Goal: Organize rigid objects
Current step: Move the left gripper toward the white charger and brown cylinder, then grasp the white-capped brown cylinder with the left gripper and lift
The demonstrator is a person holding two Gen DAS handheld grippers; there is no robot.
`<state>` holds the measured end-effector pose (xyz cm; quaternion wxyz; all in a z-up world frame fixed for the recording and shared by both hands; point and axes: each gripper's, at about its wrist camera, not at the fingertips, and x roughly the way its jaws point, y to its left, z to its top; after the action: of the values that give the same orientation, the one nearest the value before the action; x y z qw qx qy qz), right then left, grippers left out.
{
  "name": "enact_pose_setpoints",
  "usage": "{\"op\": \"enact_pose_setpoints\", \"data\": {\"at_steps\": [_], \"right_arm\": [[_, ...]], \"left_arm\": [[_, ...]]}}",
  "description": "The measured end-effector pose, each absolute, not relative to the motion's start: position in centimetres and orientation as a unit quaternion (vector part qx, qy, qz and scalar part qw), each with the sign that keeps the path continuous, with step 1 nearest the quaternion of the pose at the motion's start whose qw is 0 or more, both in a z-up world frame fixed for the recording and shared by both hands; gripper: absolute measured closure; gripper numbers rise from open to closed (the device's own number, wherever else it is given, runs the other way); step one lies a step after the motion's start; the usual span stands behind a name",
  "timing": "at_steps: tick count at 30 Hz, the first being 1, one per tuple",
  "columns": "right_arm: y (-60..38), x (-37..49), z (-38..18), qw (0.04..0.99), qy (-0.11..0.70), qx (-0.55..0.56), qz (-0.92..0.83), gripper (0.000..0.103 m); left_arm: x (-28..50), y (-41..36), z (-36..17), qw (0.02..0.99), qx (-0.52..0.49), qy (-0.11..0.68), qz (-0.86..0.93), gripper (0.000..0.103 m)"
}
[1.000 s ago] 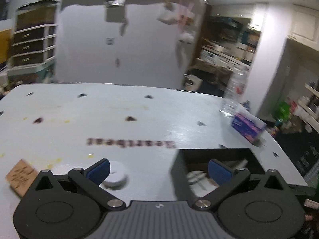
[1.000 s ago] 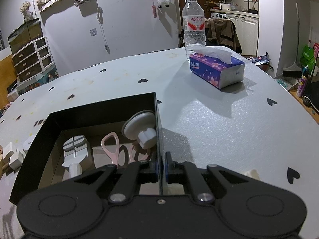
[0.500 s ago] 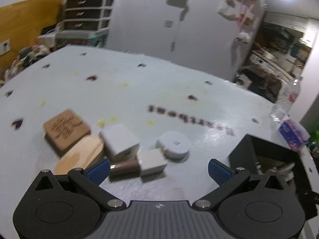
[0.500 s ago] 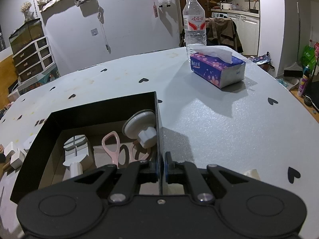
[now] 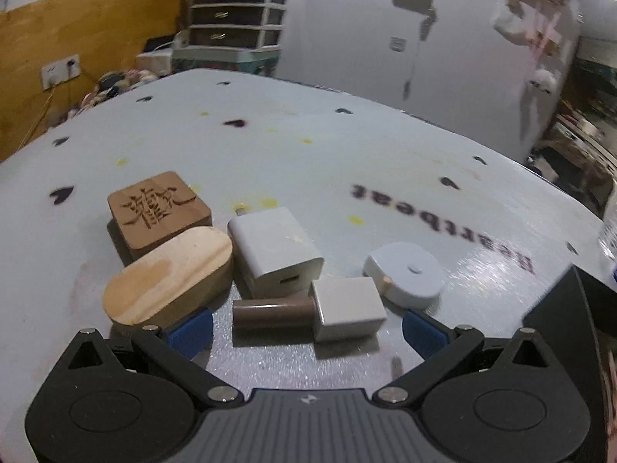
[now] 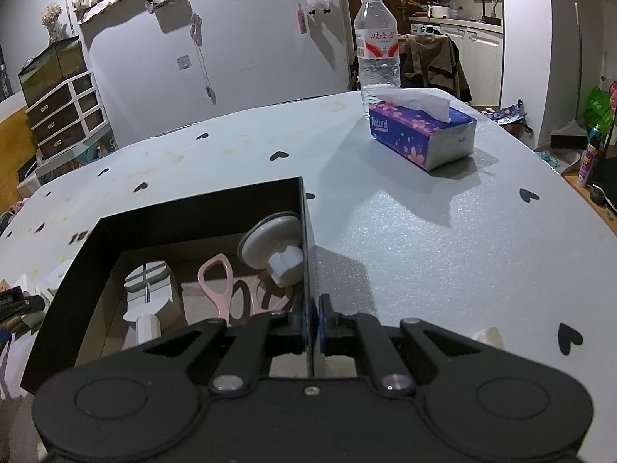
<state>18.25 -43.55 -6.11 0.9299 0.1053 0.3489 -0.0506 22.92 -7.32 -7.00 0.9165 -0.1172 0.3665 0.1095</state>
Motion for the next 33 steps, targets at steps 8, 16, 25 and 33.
{"op": "enact_pose_setpoints", "data": {"at_steps": [8,16,25,33], "right_arm": [[-43.5,18.3,-6.1,0.93,0.35,0.104,-0.052,0.097],[-43.5,18.3,-6.2,0.929,0.35,0.104,-0.052,0.097],[-43.3,18.5,-6.2,0.929,0.35,0.104,-0.052,0.097],[-43.3,18.4,-6.2,0.929,0.35,0.106,-0.052,0.097]], "left_arm": [[23.2,-8.3,-7.4,0.926,-0.08,0.348,0.124,0.011],[22.7,-7.8,-7.2,0.931,-0.081,0.345,0.091,0.016],[21.0,-7.7,-3.8,0.953,-0.028,0.296,-0.05,0.016],[21.3,-13.0,-0.8,0.933,0.1,0.248,-0.242,0.016]]}}
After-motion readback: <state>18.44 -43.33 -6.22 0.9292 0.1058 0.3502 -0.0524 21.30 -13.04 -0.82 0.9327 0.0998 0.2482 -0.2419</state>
